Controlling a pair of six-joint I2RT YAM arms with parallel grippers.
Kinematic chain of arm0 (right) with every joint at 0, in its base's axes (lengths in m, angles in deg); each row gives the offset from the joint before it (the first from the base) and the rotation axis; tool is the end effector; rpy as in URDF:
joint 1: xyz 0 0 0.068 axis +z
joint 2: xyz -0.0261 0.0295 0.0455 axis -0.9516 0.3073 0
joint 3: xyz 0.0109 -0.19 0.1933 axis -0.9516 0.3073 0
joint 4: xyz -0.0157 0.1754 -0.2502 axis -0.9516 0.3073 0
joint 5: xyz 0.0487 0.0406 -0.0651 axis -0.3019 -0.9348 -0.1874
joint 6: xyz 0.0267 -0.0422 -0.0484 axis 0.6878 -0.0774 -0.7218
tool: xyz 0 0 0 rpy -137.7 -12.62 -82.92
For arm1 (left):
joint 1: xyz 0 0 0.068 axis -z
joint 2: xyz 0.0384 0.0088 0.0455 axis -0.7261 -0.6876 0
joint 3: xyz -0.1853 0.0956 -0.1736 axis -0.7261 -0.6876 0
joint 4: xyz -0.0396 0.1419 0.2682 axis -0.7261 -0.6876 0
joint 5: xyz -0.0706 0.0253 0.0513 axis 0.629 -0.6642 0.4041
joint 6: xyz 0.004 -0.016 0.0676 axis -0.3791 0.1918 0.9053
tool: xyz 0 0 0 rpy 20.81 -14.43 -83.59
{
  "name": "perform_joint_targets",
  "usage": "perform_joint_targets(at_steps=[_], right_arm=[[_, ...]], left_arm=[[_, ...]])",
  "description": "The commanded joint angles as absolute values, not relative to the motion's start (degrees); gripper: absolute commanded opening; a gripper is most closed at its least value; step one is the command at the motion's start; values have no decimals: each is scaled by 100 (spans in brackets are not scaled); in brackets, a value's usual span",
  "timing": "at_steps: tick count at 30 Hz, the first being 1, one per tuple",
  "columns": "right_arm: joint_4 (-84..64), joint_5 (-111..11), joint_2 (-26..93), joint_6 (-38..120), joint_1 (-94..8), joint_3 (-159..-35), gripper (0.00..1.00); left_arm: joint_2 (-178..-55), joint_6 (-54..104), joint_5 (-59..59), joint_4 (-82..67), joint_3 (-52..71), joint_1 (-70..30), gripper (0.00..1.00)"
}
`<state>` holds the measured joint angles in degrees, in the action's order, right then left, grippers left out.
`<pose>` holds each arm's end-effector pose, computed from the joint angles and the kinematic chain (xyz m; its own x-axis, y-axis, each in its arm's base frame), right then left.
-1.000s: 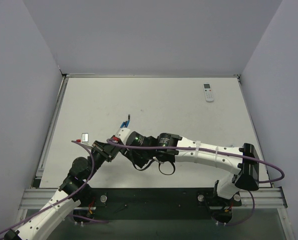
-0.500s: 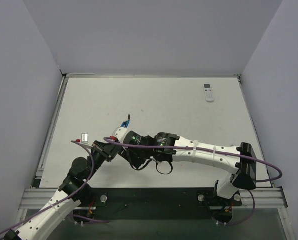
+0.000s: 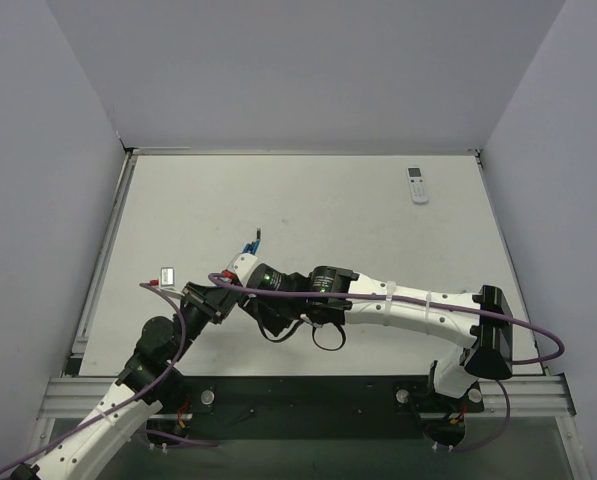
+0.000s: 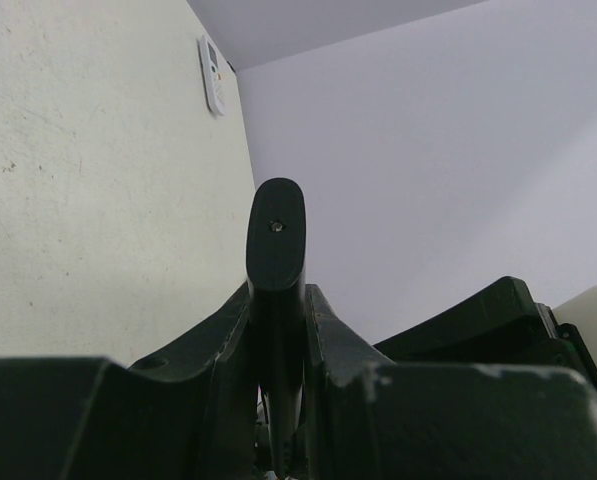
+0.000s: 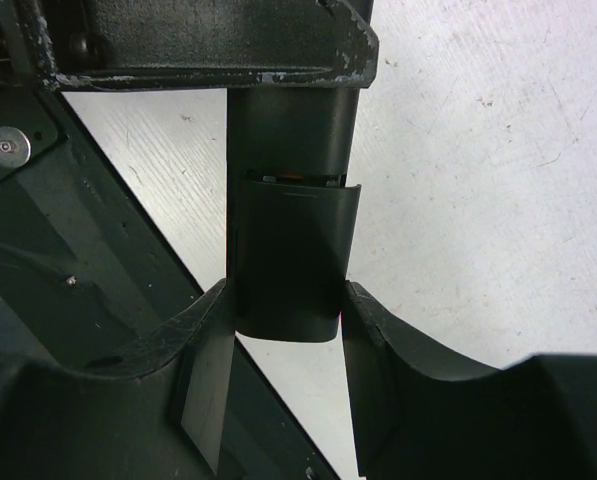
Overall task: Load the batteries into the remote control
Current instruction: Load the battery cover into the remote control.
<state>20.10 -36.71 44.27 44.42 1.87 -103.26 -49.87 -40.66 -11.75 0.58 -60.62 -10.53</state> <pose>0.1230 0.4070 0.3015 -0.3429 -0.5489 -0.7624 -0.8868 0.4568 0.0700 0.1537 -0.1074 0.1892 -0.5108 -0.8299 -0.2243 0.1769 0.1538 -0.9721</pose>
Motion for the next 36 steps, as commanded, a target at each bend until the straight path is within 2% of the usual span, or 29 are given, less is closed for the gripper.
perform_joint_targets(at_steps=[1,9,17,31,36], right_arm=[[2252,-3699,4466,4423,199,-10445,12],[2252,-3998,4527,4361,260,-10524,12],[2243,-3779,4589,4466,234,-10568,15],[2243,-3717,4624,4484,181,-10639,24],[2261,-3770,4563,4484,155,-10639,32]], left_arm=[[-4925,-4088,-1202,365,-6455,-1052,0],[-4960,-4062,-1202,401,-6438,-1052,0],[-4968,-4079,-1150,506,-6429,-1052,0],[-4960,-4176,-1088,717,-6473,-1052,0],[-4942,-4185,-1079,726,-6490,-1052,0]])
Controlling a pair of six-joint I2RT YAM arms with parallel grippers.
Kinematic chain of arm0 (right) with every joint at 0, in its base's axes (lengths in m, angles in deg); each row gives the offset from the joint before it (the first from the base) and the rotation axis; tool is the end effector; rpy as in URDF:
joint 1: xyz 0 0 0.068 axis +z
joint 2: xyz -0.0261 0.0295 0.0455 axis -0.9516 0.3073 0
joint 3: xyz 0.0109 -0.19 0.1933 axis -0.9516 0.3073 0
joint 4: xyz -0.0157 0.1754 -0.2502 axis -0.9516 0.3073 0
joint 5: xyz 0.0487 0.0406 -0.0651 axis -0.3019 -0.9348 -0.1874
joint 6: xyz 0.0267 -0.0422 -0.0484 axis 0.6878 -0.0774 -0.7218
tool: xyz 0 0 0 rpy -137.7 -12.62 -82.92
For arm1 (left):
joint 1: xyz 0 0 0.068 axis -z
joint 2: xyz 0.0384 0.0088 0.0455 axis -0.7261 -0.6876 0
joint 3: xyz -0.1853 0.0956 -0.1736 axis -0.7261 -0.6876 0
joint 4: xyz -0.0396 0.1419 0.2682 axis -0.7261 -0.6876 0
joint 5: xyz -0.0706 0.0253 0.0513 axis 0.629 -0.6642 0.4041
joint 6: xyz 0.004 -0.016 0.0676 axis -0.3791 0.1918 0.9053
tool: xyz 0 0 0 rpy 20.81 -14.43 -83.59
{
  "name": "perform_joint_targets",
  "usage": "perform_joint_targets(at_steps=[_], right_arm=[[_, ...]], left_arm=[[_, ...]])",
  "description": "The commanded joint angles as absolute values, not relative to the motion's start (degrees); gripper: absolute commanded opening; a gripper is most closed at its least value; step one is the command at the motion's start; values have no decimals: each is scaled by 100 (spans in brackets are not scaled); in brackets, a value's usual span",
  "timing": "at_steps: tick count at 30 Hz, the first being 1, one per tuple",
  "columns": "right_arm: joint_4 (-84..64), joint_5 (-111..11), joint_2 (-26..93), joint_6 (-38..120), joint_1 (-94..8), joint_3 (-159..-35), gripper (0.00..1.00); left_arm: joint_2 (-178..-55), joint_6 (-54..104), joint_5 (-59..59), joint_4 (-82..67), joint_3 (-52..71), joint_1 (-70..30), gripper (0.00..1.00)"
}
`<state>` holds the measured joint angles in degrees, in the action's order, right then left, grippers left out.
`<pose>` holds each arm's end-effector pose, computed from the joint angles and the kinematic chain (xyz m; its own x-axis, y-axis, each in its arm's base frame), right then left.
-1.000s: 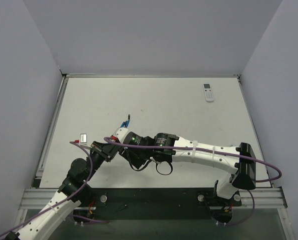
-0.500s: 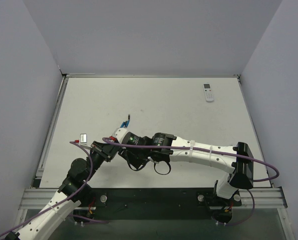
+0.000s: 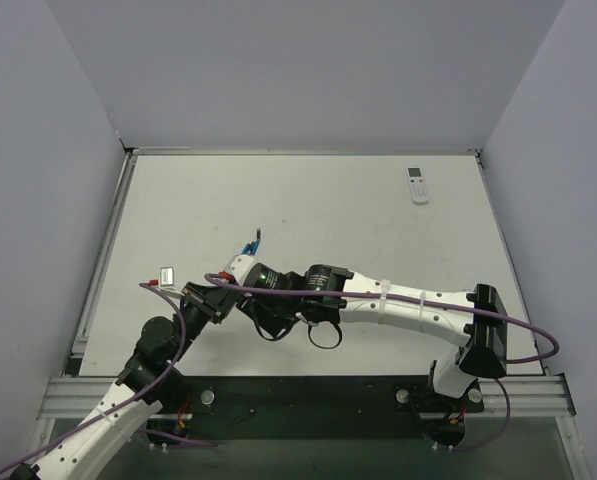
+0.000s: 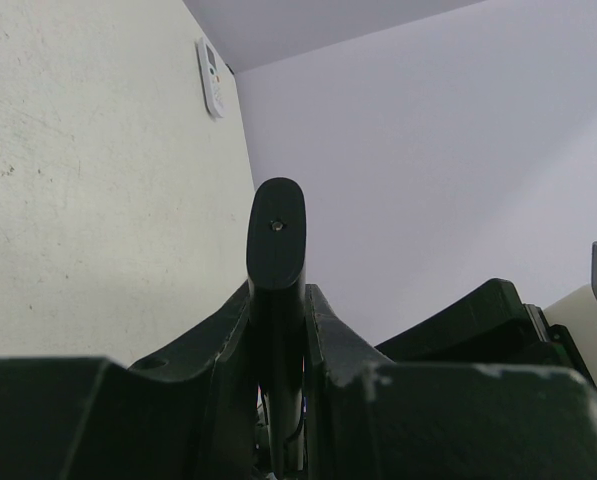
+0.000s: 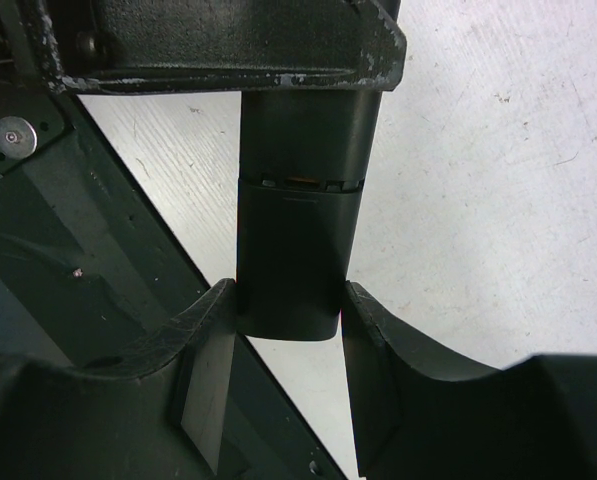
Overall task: Load the batteries into the remote control
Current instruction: Load the battery cover into the remote control.
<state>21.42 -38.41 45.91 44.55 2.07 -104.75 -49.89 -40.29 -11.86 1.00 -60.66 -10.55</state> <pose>0.1214 0.4132 0.2978 -0.3498 -0.5714 -0.7424 -0.8956 0.4365 0.0860 0.1537 -0.1072 0.1898 -0.5066 -0.8310 -0.2299 0.1847 0.1559 -0.9704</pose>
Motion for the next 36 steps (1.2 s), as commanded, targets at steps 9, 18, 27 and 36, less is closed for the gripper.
perform_joint_targets(at_steps=[9,18,27,36], right_arm=[[2287,-3805,4475,4466,164,-10718,43],[2340,-3770,4413,4466,172,-10753,52],[2357,-3866,4238,4431,173,-10893,66],[2200,-4182,3466,3667,172,-10816,81]], left_arm=[[-5004,-4255,-1106,814,-6569,-1052,0],[-4977,-4282,-1106,796,-6622,-1061,0],[-4960,-4299,-1106,770,-6640,-1052,0],[-4986,-4422,-1053,638,-6543,-1052,0]])
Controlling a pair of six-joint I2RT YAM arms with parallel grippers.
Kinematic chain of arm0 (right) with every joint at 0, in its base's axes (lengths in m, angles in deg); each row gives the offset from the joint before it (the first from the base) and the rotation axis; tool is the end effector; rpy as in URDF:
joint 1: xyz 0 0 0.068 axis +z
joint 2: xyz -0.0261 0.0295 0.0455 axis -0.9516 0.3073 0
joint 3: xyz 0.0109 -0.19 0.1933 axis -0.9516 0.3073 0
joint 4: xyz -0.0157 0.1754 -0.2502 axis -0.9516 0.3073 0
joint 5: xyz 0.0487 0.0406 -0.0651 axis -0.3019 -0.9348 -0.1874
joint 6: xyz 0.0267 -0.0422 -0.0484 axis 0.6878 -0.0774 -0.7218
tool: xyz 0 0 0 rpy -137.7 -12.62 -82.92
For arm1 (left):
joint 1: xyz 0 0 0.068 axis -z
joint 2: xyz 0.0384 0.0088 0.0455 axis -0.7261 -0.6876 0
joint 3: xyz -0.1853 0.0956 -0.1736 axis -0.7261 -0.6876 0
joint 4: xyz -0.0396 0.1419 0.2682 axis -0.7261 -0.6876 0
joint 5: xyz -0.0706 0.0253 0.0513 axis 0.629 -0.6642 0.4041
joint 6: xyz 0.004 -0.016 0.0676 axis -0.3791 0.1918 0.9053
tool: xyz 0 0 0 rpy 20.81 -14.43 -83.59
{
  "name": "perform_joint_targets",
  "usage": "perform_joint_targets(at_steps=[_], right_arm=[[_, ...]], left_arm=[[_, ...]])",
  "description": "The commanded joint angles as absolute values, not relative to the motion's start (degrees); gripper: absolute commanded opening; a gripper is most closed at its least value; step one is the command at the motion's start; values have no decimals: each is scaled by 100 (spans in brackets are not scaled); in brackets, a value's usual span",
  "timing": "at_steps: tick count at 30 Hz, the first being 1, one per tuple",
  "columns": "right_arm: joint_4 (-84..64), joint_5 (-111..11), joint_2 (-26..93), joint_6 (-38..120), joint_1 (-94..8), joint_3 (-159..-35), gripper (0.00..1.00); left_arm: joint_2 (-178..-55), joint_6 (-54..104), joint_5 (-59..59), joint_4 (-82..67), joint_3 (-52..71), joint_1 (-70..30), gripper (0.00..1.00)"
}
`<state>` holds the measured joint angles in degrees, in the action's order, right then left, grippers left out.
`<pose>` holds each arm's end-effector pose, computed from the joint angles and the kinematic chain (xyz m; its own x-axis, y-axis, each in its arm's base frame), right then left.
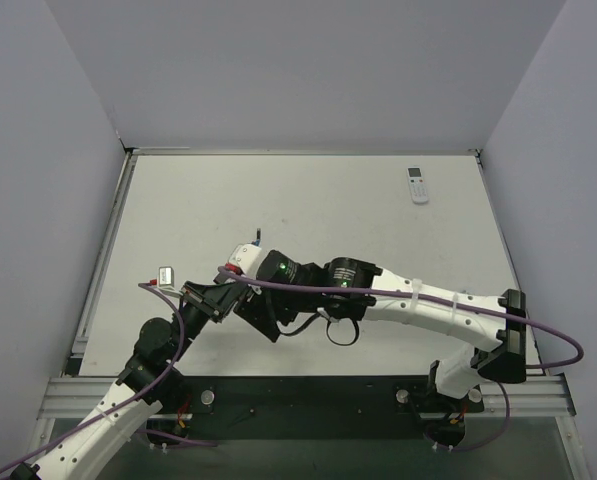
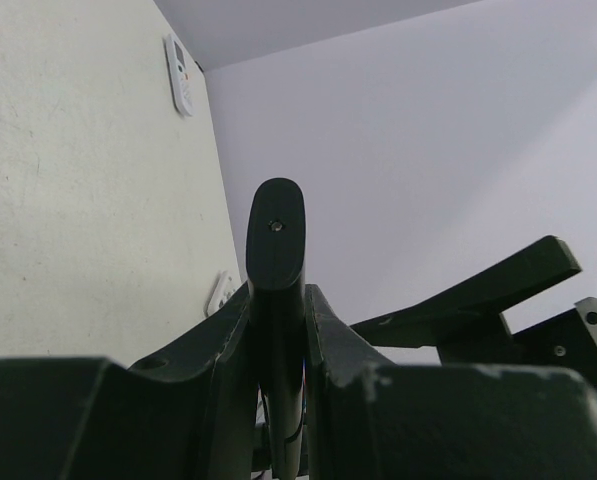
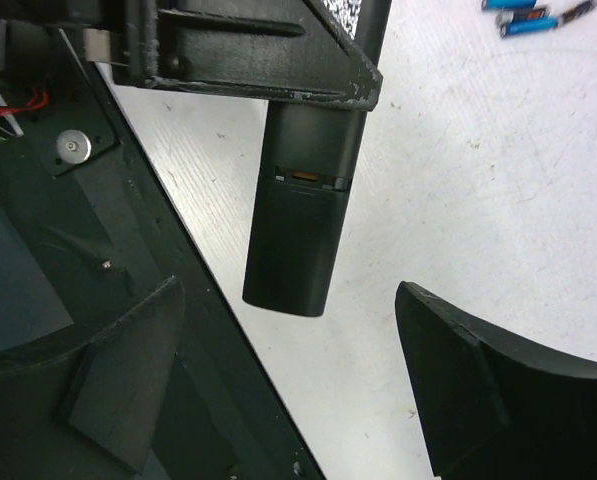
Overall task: Load the batteries into the remote control
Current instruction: Load the battery cover into the remote control.
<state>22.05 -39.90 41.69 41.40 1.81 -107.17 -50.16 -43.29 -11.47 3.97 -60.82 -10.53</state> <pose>0.1181 0.3998 0.3432 -0.2810 -0.5171 -0.8085 -0.9204 0.3837 0.0745 0.1534 -0.1075 0.1945 -0.5151 -0.8388 -0.1761 0.1942 0.0859 -0.9772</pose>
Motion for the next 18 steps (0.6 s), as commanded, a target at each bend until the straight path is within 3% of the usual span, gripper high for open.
perform_joint_targets(at_steps=[1,9,18], right_arm=[[2060,-4226,3351,3458,164,-10728,81],[1004,-5604,1805,1138,181,-9120,84],[819,-6572,1670,-367,181,-8600,78]], left_arm=[[-5004,-4431,-1027,621,-6508,-1052,0],[-5214,-4502,-694,550,-6104,-1052,0],[-5601,-4458,-368,524,-5691,-1052,0]])
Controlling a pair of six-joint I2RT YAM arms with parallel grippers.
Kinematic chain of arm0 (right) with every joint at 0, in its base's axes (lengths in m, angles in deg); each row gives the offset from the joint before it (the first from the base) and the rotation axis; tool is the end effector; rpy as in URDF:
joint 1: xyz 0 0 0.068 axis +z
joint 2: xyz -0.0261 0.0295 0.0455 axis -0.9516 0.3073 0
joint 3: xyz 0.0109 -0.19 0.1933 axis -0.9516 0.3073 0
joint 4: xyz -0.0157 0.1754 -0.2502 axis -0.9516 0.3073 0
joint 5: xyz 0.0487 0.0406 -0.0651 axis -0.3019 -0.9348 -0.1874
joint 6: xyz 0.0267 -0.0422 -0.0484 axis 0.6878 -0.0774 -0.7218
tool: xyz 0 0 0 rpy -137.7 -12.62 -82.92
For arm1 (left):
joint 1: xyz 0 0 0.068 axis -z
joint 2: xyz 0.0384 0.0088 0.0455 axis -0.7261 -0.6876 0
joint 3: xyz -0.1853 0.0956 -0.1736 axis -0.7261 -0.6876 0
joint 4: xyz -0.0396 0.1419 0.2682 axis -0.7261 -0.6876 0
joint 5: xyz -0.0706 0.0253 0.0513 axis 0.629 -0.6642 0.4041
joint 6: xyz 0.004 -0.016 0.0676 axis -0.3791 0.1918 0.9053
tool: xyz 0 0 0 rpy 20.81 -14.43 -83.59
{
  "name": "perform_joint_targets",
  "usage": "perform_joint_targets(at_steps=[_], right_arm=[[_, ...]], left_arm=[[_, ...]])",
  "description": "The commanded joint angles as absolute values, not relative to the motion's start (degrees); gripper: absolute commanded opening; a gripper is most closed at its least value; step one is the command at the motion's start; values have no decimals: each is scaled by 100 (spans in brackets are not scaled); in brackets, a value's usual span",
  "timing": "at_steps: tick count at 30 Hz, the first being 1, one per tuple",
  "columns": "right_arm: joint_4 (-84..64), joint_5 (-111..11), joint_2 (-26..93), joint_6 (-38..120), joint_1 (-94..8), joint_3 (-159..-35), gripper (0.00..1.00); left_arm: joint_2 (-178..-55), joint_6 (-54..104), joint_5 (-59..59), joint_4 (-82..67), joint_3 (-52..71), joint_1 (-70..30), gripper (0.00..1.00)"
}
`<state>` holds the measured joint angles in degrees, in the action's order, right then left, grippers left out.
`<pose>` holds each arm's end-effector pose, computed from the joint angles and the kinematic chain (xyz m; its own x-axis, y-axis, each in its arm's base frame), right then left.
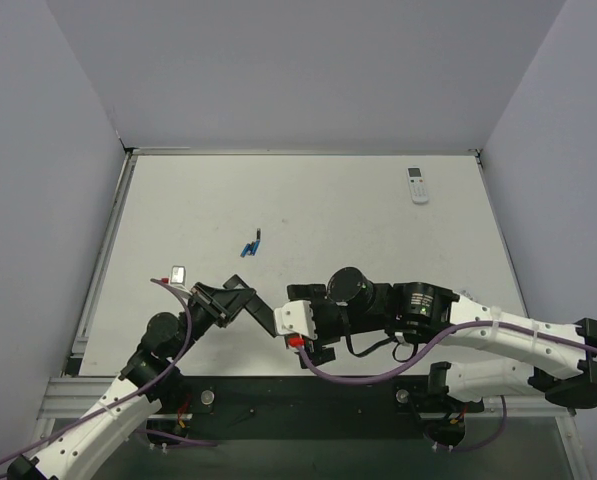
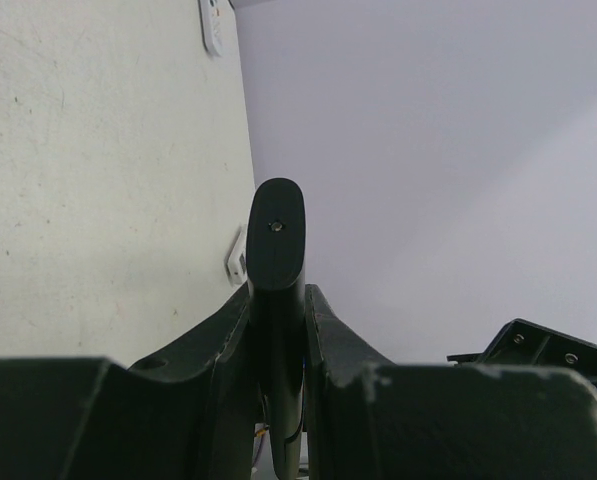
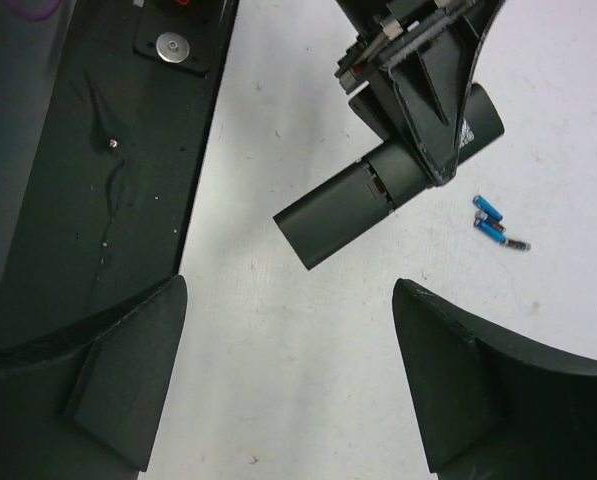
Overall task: Load the batteries into the remote control
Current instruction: Load the battery cover into the remote control.
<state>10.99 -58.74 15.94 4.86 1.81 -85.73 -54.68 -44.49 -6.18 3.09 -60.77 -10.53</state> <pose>0.0718 0.3057 0.3690 0.4020 -0.3008 -0.8648 -0.9155 -0.1482 -0.3740 0.1551 -0.1152 0.1795 -0.6052 -0.7789 -0.1642 0.1213 0.1136 -0.9861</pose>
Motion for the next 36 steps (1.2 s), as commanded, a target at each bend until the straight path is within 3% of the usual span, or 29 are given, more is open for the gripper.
perform_joint_targets(at_steps=[1,6,36], right_arm=[[854,-6643,1714,-463,173,-8608,77],[960,-6899,2083,-614,181,-8731,68],[644,-6249,2857,-869,155,-8696,60]], left_arm=[[-5627,-4449,-350,532,-5664,-1052,0],[-5768,-4431,-218,576,-5550,-1052,0],[-5856,-4519,37,849,-5427,-1052,0]])
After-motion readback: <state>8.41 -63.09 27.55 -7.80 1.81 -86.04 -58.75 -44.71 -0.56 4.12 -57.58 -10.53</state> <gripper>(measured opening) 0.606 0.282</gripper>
